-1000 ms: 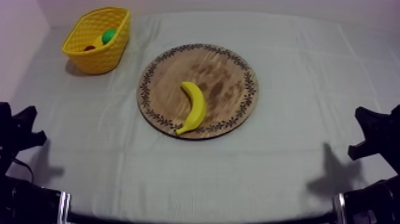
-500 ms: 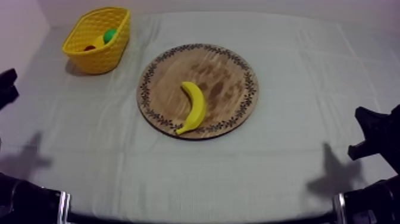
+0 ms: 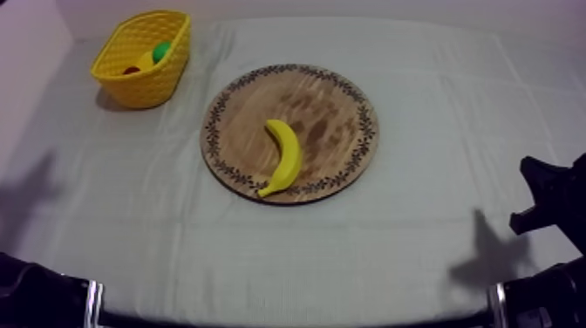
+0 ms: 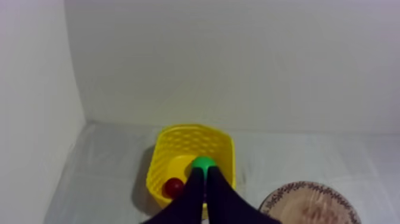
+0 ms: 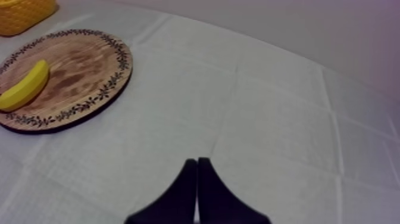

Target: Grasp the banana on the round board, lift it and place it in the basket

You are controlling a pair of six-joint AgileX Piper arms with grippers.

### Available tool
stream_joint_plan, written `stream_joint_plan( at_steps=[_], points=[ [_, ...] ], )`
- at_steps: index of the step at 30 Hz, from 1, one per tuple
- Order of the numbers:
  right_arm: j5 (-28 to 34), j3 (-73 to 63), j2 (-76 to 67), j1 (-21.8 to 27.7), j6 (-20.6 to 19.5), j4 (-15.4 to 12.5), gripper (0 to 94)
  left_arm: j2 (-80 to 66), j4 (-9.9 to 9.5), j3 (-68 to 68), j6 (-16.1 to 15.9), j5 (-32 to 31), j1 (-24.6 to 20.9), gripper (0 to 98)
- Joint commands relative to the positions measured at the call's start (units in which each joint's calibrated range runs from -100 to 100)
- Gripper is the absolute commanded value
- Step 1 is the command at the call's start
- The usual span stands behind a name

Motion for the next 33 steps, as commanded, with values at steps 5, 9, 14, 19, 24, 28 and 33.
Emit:
stream_joint_plan(
  at_steps=[5,9,14,19,24,28,33],
  points=[
    [0.02,-0.03,0.0,0.0,-0.01,0.01,0.3,15.36,0.02,-20.23,0.84,1.71,1.2,0.0],
    [0.02,-0.03,0.0,0.0,-0.01,0.01,0.3,21.25,-0.73,-28.29,2.01,3.95,3.04,0.0],
    [0.02,-0.03,0.0,0.0,-0.01,0.01,0.3,27.42,-2.54,-38.49,4.17,9.56,6.51,0.0],
    [0.02,-0.03,0.0,0.0,-0.01,0.01,0.3,32.14,-4.86,-47.31,6.47,15.27,10.65,0.0],
    [0.02,-0.03,0.0,0.0,-0.01,0.01,0.3,35.73,-7.59,-54.42,8.53,19.74,15.45,0.0],
    [0.02,-0.03,0.0,0.0,-0.01,0.01,0.3,38.14,-9.95,-57.73,9.94,22.94,19.39,0.0],
    [0.02,-0.03,0.0,0.0,-0.01,0.01,0.3,40.46,-12.48,-57.89,11.76,25.85,23.77,0.0]
  ],
)
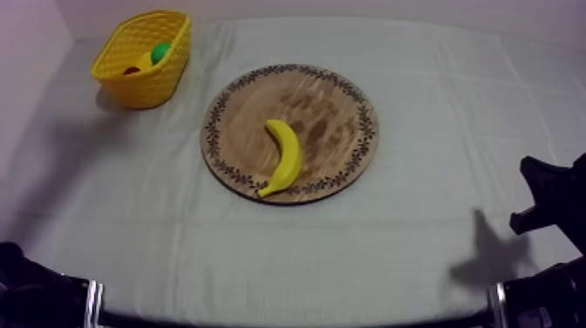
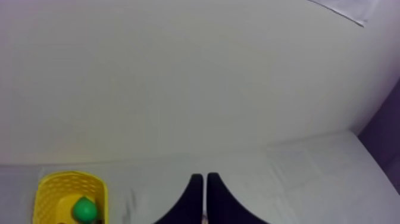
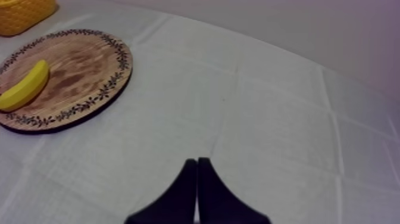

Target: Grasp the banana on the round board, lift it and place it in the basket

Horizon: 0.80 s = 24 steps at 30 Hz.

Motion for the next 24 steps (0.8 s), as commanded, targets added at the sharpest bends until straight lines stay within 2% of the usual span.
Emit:
stream_joint_plan(
  at_steps=[1,4,9,19,24],
  points=[
    [0.0,-0.03,0.0,0.0,-0.01,0.01,0.3,0.76,-1.09,0.78,1.04,1.3,3.1,0.0],
    [0.0,-0.03,0.0,0.0,-0.01,0.01,0.3,1.75,-2.32,2.63,2.39,3.21,5.54,0.0],
    [0.0,-0.03,0.0,0.0,-0.01,0.01,0.3,3.18,-2.97,6.34,4.41,5.77,8.59,0.0],
    [0.0,-0.03,0.0,0.0,-0.01,0.01,0.3,6.21,-2.74,12.78,7.49,8.01,11.62,0.0],
    [0.0,-0.03,0.0,0.0,-0.01,0.01,0.3,8.3,-1.82,15.27,8.43,8.79,12.17,0.0]
  ],
)
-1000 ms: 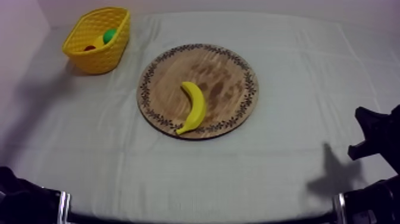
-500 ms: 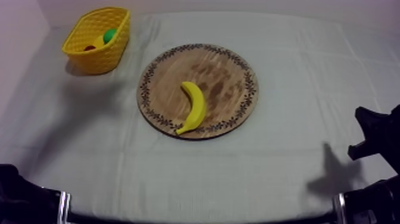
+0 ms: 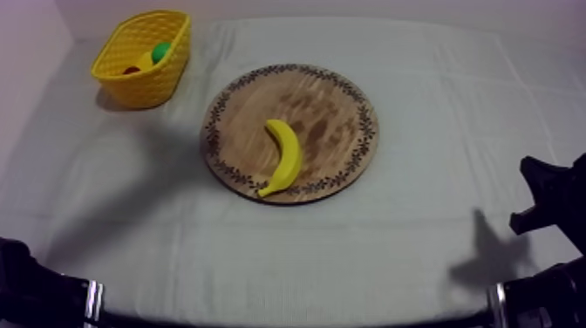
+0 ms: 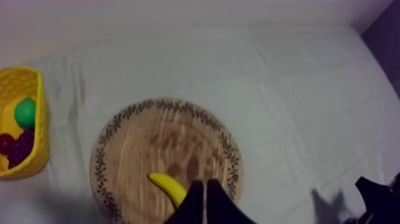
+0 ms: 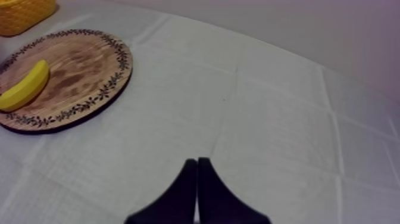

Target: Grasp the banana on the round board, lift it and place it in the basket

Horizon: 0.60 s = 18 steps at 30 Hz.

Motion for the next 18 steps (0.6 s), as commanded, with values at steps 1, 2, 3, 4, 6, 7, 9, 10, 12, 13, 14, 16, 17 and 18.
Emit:
stream_joint_plan(
  at_steps=[1,2,3,4,6,7,9,10,12,13,14,16,17,18],
  points=[
    [0.0,-0.03,0.0,0.0,-0.01,0.01,0.3,0.71,0.37,0.78,0.3,0.52,0.11,0.0],
    [0.0,-0.03,0.0,0.0,-0.01,0.01,0.3,1.17,0.53,1.15,0.49,0.82,0.21,0.0],
    [0.0,-0.03,0.0,0.0,-0.01,0.01,0.3,1.62,0.67,1.47,0.68,1.08,0.27,0.0],
    [0.0,-0.03,0.0,0.0,-0.01,0.01,0.3,2.06,0.78,1.8,0.89,1.28,0.32,0.0],
    [0.0,-0.03,0.0,0.0,-0.01,0.01,0.3,2.94,0.96,2.28,1.38,1.53,0.37,0.0],
    [0.0,-0.03,0.0,0.0,-0.01,0.01,0.3,3.38,1.08,2.46,1.61,1.62,0.41,0.0],
    [0.0,-0.03,0.0,0.0,-0.01,0.01,0.3,4.18,1.33,2.77,2.07,1.82,0.51,0.0],
    [0.0,-0.03,0.0,0.0,-0.01,0.01,0.3,4.55,1.49,2.94,2.25,1.93,0.55,0.0],
    [0.0,-0.03,0.0,0.0,-0.01,0.01,0.3,5.24,1.84,3.26,2.46,2.05,0.6,0.0],
    [0.0,-0.03,0.0,0.0,-0.01,0.01,0.3,5.6,2.01,3.35,2.45,2.06,0.61,0.0],
    [0.0,-0.03,0.0,0.0,-0.01,0.01,0.3,5.99,2.19,3.48,2.42,2.07,0.62,0.0],
    [0.0,-0.03,0.0,0.0,-0.01,0.01,0.3,6.83,2.49,3.7,2.4,2.07,0.63,0.1],
    [0.0,-0.03,0.0,0.0,-0.01,0.01,0.3,7.26,2.58,3.86,2.47,2.08,0.63,0.1],
    [0.0,-0.03,0.0,0.0,-0.01,0.01,0.3,7.72,2.66,4.01,2.55,2.08,0.61,0.1]
  ],
)
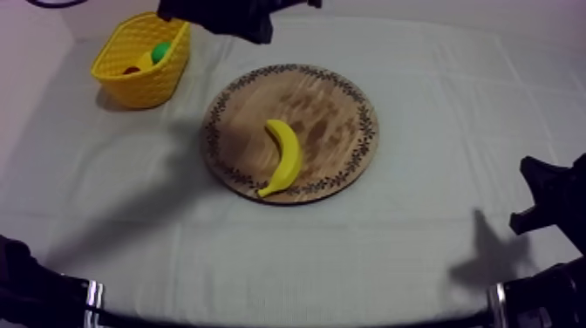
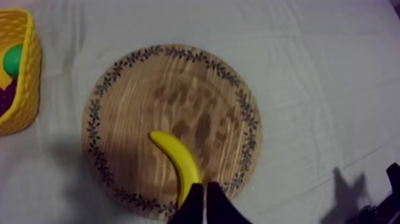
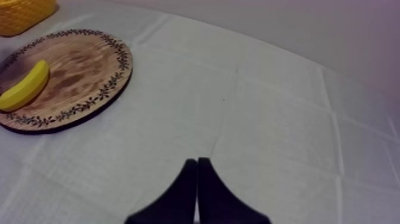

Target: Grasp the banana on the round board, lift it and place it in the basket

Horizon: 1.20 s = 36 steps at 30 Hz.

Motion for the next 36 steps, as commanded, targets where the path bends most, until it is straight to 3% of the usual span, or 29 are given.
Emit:
stream_joint_plan(
  at_steps=[1,8,21,23,26,29,32,36],
  points=[
    [0.02,-0.03,0.0,0.0,-0.01,0.01,0.3,0.84,0.07,0.25,0.13,0.09,-0.03,0.1],
    [0.02,-0.03,0.0,0.0,-0.01,0.01,0.3,3.42,1.9,1.17,-1.37,0.12,-0.24,0.0],
    [0.02,-0.03,0.0,0.0,-0.01,0.01,0.3,7.31,3.62,4.87,-0.8,-0.39,-0.71,1.6],
    [0.02,-0.03,0.0,0.0,-0.01,0.01,0.3,7.59,3.51,5.36,-0.41,-0.64,-0.71,10.2],
    [0.02,-0.03,0.0,0.0,-0.01,0.01,0.3,7.72,3.68,6.17,0.28,-0.75,-0.63,38.4],
    [0.02,-0.03,0.0,0.0,-0.01,0.01,0.3,7.7,3.85,6.88,0.85,-0.8,-0.61,58.4],
    [0.02,-0.03,0.0,0.0,-0.01,0.01,0.3,7.72,4.04,7.83,1.03,-1.54,-0.76,70.1],
    [0.02,-0.03,0.0,0.0,-0.01,0.01,0.3,7.96,4.56,8.53,0.83,-2.38,-1.03,77.2]
  ],
)
